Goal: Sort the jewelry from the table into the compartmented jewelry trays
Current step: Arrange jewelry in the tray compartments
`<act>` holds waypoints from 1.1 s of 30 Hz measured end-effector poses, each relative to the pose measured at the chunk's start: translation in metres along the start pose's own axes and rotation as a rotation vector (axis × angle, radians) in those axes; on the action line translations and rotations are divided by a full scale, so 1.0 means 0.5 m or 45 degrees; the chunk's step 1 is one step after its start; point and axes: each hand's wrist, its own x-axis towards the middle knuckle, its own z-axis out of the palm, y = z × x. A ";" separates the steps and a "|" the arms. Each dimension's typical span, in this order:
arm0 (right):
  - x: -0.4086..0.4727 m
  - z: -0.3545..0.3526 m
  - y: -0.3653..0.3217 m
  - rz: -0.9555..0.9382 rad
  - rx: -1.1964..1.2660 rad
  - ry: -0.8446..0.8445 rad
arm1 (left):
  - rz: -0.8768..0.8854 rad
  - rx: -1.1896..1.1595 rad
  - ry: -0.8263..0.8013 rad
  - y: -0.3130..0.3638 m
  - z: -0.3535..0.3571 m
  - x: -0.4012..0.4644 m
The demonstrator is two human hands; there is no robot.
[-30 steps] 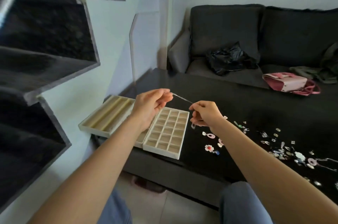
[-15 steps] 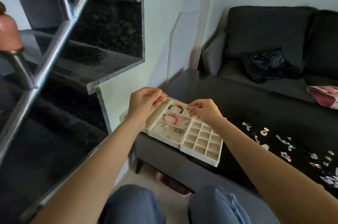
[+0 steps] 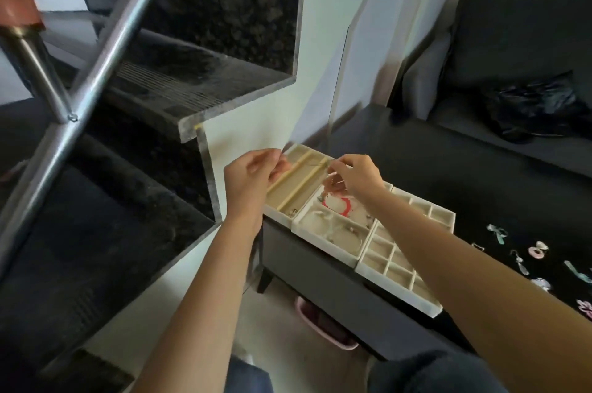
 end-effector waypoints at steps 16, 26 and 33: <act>0.100 0.148 -0.003 -0.051 0.180 -0.327 | -0.018 0.068 0.054 -0.082 -0.041 0.072; 0.120 0.176 0.008 -0.508 -0.694 -0.347 | 0.022 0.128 -0.008 -0.064 -0.049 0.077; 0.123 0.193 -0.005 -0.431 -0.451 -0.390 | 0.041 0.122 0.041 -0.059 -0.066 0.082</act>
